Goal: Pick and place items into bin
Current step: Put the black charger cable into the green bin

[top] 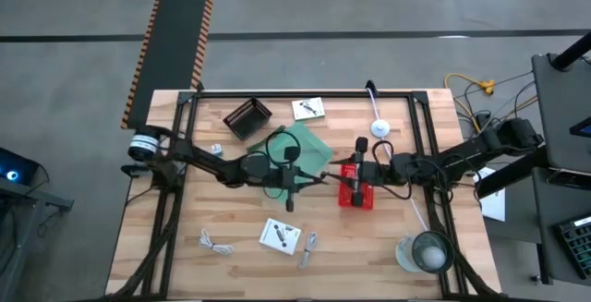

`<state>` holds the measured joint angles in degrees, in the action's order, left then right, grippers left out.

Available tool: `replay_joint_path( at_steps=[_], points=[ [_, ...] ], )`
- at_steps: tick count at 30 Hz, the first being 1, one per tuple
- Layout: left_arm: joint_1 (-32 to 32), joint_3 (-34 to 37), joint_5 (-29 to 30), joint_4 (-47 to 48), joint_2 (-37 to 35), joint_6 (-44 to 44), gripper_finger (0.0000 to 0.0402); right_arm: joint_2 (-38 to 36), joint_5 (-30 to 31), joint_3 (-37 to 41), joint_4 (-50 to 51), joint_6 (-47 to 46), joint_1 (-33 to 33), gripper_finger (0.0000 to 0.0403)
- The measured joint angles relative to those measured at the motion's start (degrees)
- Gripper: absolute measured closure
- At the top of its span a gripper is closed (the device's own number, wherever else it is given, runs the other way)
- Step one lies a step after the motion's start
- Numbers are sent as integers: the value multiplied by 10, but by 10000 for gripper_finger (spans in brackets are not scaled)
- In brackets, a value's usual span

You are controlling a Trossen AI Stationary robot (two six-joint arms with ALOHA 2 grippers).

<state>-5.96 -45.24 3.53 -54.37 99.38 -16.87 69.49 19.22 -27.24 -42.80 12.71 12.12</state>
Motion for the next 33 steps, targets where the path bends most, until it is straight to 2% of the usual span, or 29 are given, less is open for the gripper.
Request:
replay_joint_path(
  at_steps=[3,8,12,21,26,28,31,33],
  points=[
    [0,3,-1,60,-31,2,391,-11,20,0,46,-20,0,249],
    [-3,7,-2,119,-61,30,391,-19,20,0,106,-36,0,233],
    [-2,9,0,131,-64,30,391,-19,19,0,139,-40,0,232],
    [-2,13,58,134,-69,54,391,-25,15,6,221,-92,4,239],
    [-2,17,61,139,-92,90,391,-79,12,53,193,-80,28,264],
    [-2,18,63,148,-101,91,391,-110,6,89,140,-65,38,275],
    [-2,21,67,150,-114,97,391,-155,-45,151,39,-34,42,290],
    [-1,21,77,144,-119,110,391,-179,-48,185,-18,-24,42,299]
  ],
)
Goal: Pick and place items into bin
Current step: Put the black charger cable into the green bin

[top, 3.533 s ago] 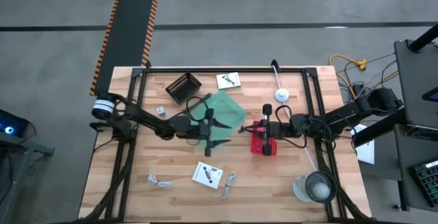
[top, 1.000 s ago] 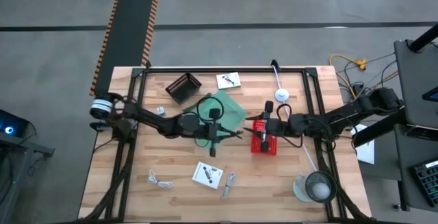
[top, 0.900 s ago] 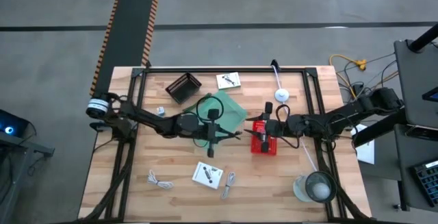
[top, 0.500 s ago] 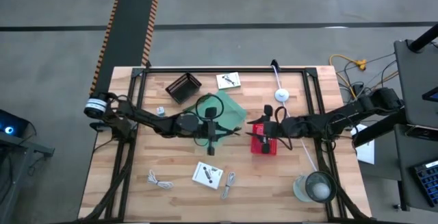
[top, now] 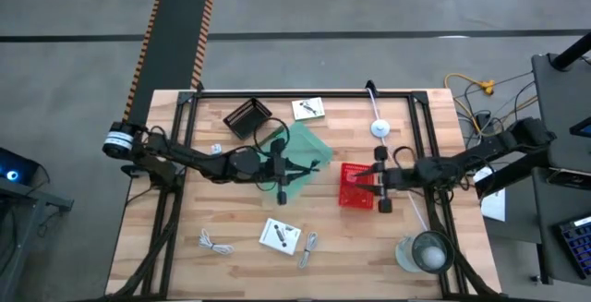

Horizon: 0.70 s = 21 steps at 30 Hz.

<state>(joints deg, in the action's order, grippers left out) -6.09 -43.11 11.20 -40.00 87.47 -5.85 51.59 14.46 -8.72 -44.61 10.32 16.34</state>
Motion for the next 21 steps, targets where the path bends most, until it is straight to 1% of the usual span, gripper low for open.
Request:
replay_joint_path(
  at_steps=[2,5,8,14,21],
  points=[
    [1,2,13,6,-7,10,391,-18,8,15,-36,32,-1,306],
    [1,2,31,21,-15,13,391,-40,7,32,-35,60,-1,314],
    [6,-5,45,51,-23,48,391,-50,7,39,-36,68,-1,321],
    [35,-35,59,197,-29,143,391,-52,7,39,-38,92,-1,330],
    [75,-87,57,348,-29,250,391,-46,7,36,-38,112,-1,335]
  ],
)
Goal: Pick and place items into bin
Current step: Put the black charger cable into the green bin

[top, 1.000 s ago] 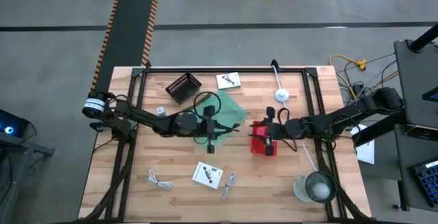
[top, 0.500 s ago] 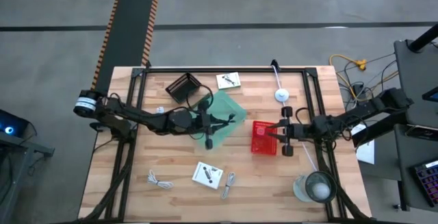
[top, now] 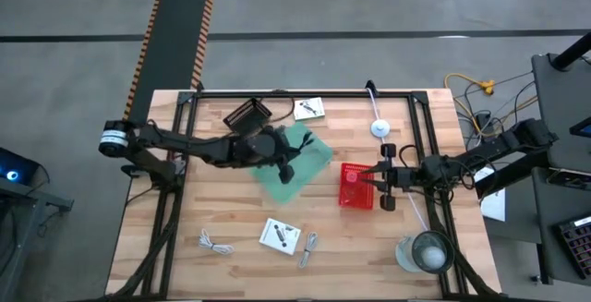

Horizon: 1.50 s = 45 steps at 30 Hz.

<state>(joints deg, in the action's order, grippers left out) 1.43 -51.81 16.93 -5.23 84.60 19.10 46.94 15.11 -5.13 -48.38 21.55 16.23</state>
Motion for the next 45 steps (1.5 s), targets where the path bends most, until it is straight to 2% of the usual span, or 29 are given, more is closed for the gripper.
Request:
replay_joint_path(
  at_steps=[6,15,21,35,42,45],
  points=[
    [23,-42,-10,127,5,57,391,0,0,0,1,15,0,335],
    [35,-47,-43,175,6,122,391,0,0,0,1,15,0,335],
    [43,-47,-45,201,8,150,391,0,0,0,1,14,0,335],
    [56,-47,-70,251,8,170,391,0,0,0,2,14,0,335],
    [58,-62,-106,267,54,181,391,0,0,0,6,16,0,335],
    [58,-94,-109,320,80,181,391,0,1,0,11,16,0,335]
  ],
)
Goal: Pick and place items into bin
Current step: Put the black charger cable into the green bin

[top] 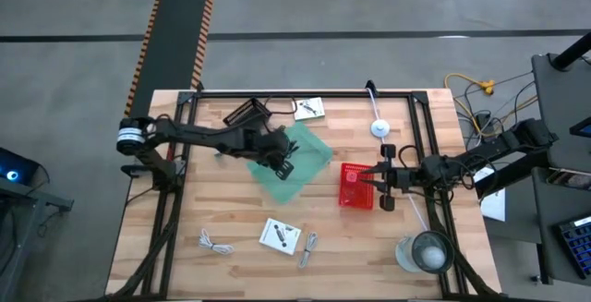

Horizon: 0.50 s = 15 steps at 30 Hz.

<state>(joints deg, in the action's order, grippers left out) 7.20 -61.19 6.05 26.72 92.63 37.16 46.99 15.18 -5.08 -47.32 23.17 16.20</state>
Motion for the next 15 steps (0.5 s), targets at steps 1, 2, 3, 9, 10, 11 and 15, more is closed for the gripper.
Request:
replay_joint_path(
  at_steps=[1,2,3,9,10,11,15],
  points=[
    [0,-11,0,13,7,-1,391,0,0,0,2,0,0,335],
    [1,-22,0,27,14,-2,391,0,0,0,2,0,0,335],
    [1,-32,0,41,19,-2,391,0,2,0,3,0,0,335],
    [1,-66,4,131,30,0,391,0,4,0,4,0,0,335],
    [2,-66,5,145,30,1,391,0,4,0,4,0,0,335],
    [2,-66,5,154,30,6,391,0,4,0,4,0,0,335],
    [3,-60,5,176,30,30,391,0,4,0,4,0,0,335]
  ],
)
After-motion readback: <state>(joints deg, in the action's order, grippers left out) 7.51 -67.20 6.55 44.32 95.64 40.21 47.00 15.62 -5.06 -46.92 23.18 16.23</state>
